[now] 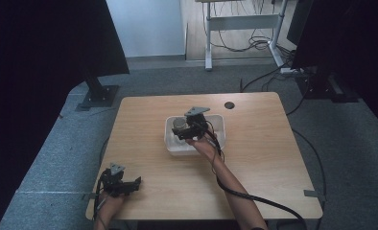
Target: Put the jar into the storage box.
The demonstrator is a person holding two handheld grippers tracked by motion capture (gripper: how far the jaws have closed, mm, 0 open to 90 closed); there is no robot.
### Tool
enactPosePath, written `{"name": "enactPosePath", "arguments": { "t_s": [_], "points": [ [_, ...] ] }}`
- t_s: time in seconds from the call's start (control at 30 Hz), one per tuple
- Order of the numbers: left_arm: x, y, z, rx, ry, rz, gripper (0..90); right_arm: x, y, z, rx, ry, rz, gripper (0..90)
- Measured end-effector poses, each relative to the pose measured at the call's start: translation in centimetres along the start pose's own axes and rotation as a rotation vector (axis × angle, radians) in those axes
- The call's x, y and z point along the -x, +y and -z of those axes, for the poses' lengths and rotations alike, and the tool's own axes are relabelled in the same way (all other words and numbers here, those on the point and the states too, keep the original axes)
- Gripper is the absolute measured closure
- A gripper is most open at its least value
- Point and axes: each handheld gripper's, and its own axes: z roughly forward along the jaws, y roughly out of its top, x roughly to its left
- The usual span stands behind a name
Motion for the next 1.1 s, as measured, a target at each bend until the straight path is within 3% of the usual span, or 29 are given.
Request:
{"name": "enactPosePath", "arguments": {
  "t_s": [0.6,1.1],
  "points": [
    [0.0,0.0,0.0,0.000,0.000,0.000,0.0,-1.2,0.2,2.7,-0.021,0.003,0.068,6.1],
    [0.0,0.0,0.0,0.000,0.000,0.001,0.0,-1.5,-0.4,4.4,-0.043,-0.004,0.092,5.9]
  ]
}}
